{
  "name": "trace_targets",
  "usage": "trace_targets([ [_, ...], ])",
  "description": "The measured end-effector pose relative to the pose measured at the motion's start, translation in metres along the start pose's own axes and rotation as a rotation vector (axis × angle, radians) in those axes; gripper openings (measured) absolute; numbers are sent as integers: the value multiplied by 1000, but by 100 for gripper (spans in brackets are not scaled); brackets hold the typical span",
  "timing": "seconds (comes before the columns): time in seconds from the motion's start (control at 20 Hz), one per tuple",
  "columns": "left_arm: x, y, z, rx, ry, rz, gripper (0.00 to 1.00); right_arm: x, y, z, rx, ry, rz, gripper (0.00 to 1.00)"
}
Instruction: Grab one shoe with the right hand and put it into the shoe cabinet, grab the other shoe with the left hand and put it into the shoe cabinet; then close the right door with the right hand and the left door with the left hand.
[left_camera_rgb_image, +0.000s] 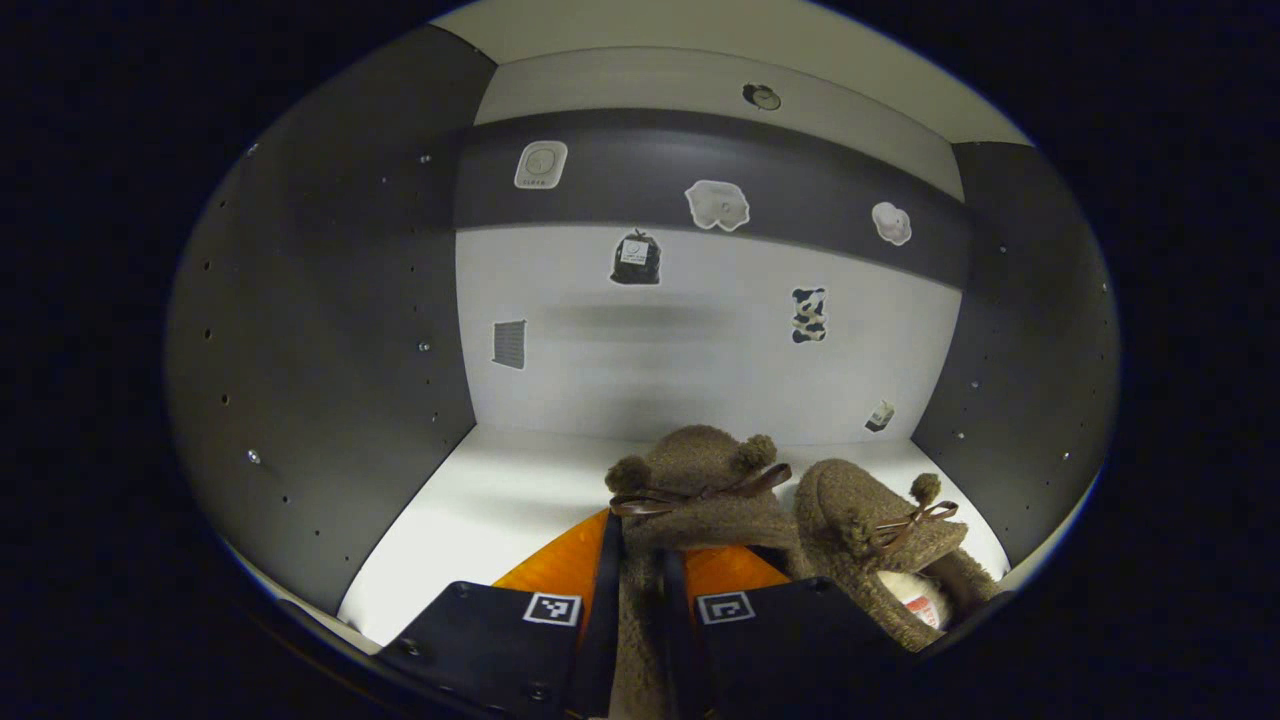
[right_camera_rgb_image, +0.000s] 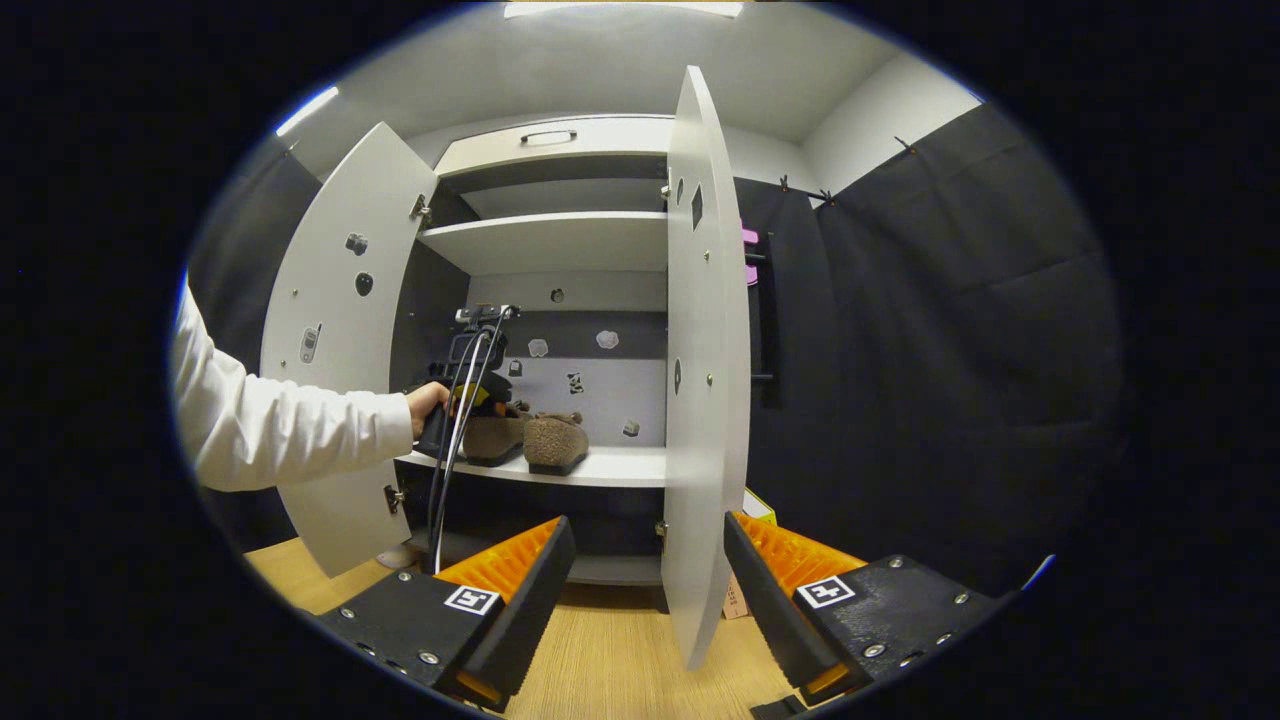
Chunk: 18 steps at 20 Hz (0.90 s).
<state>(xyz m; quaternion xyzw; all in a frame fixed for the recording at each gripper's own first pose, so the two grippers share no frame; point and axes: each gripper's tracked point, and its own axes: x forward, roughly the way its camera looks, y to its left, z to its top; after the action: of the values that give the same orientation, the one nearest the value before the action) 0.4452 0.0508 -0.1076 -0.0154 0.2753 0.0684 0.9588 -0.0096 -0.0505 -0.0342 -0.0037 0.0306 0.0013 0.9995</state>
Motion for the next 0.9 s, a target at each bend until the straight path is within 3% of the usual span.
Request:
trace_targets([
  [0.15,6,12,-9,2,27,23,38,0,-2,0,-2,-5,2,93],
  [0.2,6,13,-8,-6,24,17,50,0,-2,0,-2,-4,6,93],
  [0.25,4,13,-8,-9,22,11,54,1,-2,-1,-2,-2,9,93],
  [0.35,-2,17,-7,-9,10,13,73,3,0,0,3,-7,19,93],
  [0.4,-7,20,-3,-5,-7,22,92,1,2,0,5,-11,25,92],
  [0.55,-30,15,4,10,-66,-11,99,4,6,1,4,-17,46,92],
  [0.75,-69,-7,18,-20,-120,-130,97,5,12,4,14,-27,70,92],
  [0.9,-113,-16,42,-2,-206,-171,97,3,16,8,20,-41,84,92],
])
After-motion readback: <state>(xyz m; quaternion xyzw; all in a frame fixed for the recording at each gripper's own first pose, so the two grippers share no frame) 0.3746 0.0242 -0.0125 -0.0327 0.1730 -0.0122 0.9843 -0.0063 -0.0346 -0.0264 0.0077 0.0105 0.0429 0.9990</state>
